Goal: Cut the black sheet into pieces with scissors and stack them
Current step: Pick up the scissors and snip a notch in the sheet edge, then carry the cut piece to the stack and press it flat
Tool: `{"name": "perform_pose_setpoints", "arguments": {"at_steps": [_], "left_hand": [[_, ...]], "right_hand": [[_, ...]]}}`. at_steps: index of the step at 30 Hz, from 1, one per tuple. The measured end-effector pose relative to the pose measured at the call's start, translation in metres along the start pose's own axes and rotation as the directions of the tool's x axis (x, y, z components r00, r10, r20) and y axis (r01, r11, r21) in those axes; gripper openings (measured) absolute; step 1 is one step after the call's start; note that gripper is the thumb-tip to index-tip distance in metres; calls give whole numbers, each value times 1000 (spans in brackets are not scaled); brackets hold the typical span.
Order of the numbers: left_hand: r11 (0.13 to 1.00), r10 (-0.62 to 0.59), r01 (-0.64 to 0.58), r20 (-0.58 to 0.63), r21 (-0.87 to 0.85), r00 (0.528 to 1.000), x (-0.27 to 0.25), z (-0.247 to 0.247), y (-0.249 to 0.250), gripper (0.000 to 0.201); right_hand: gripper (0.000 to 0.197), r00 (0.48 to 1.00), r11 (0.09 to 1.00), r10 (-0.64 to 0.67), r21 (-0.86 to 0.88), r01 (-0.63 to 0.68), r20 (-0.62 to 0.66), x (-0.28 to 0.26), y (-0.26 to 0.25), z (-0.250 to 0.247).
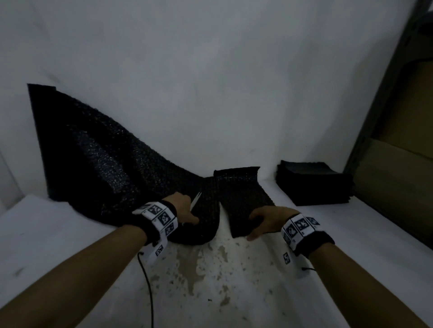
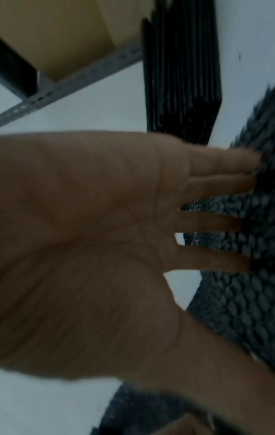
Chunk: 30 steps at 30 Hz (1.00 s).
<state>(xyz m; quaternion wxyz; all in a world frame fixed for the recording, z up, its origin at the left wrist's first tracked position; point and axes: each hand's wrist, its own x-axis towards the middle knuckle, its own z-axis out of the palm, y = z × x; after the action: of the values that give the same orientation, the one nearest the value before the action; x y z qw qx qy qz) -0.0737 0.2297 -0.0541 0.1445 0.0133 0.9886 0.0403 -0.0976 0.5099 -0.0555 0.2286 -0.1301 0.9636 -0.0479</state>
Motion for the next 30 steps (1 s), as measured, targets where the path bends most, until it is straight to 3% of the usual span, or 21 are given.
{"name": "perform_pose_setpoints", "arguments": {"at_steps": [3,8,11,14,17,20,23,27,30], "left_hand": [[998,-17,16,7,56,1000,6,12,5,56],[987,-47,46,0,157,999,7,16,12,57],[976,-21,23,-9,218,1000,4,4,25,62],[963,123,-94,-102,253,987,4,-7,49,65],[923,357,-348,-34,163,933,3,-9,82,65],[903,419,-427,106,57,902,-1,3,111,66],[895,416,-435,164,99,894,1,22,125,69],[883,466,-469,73,20,882,-1,30,125,44],[861,508,-508,3,-14,861,-3,38,122,21]], "right_hand": [[90,999,1000,10,-22,-9,52,-2,11,9],[76,991,998,-59,-1,60,-123,-3,22,23],[59,981,999,-43,-35,37,-189,1,26,30],[25,962,993,-64,-117,33,-265,0,24,34],[12,953,983,-72,-182,19,-295,-1,19,38],[13,948,978,-90,-206,26,-304,-4,19,43],[24,951,991,-109,-104,82,-290,-18,26,41],[59,974,989,-127,53,139,-187,-36,42,36],[72,969,983,-148,79,166,-198,-41,50,42]]}}
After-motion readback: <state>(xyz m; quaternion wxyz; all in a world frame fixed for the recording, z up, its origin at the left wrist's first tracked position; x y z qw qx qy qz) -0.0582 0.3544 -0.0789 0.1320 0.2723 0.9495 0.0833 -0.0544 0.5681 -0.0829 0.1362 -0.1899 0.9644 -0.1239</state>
